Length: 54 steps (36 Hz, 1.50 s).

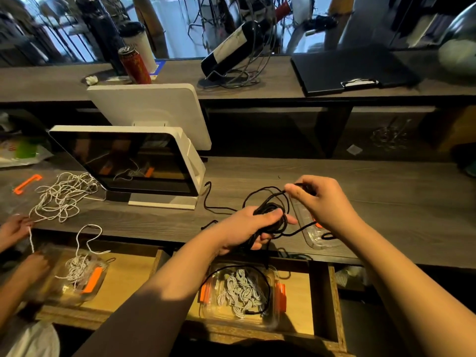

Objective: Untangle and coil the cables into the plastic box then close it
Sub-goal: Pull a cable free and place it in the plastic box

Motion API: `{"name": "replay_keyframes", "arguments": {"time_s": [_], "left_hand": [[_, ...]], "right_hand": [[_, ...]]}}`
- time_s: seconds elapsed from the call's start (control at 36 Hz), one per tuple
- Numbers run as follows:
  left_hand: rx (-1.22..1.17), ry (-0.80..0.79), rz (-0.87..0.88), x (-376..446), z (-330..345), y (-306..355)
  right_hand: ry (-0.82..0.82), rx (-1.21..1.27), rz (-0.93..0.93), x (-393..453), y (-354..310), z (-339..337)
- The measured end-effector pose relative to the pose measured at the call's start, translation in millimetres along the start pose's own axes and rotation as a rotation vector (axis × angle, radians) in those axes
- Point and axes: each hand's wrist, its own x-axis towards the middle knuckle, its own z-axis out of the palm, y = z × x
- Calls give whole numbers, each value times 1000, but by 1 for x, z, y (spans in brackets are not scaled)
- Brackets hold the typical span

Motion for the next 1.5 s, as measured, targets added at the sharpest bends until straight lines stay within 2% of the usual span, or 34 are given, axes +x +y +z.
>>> {"name": "replay_keyframes", "arguments": {"time_s": [0.08,0.22,0.28,0.39,0.5,0.64,0.75,0.89,0.97,1.03,1.11,1.22,1.33,1.42,1.5], "left_hand": [[-13,50,63,-5,0,1],[-174,242,168,-2,0,3],[-179,362,192,2,0,4],[-16,658,243,12,6,7],[-65,800,316,20,7,12],[-498,900,341,27,3,18],[-535,963,325,32,-7,22],[-669,947,327,36,-13,21],[-865,912,300,41,-17,21],[-1078,862,294,44,-23,21],[-1212,904,265,48,-35,18],[-1115,1052,217,55,-48,13],[-708,1229,244,56,-48,6],[-282,1223,316,57,-49,-3],[104,1089,326,55,-44,-5]], "right_hand": [[26,69,30,-4,6,2],[-131,266,116,-12,8,3],[-179,348,161,-14,9,4],[-212,417,180,-14,6,10],[-266,414,173,-16,0,19],[-364,330,173,-24,-7,42],[-441,286,189,-34,-10,54],[-476,284,191,-39,-13,58],[-509,250,195,-40,-15,58],[-531,254,225,-42,-16,57],[-594,273,264,-49,-16,58],[-617,291,275,-61,-17,64],[-592,224,241,-68,-18,69],[-559,115,190,-69,-21,64],[-475,-5,80,-65,-27,53]]}}
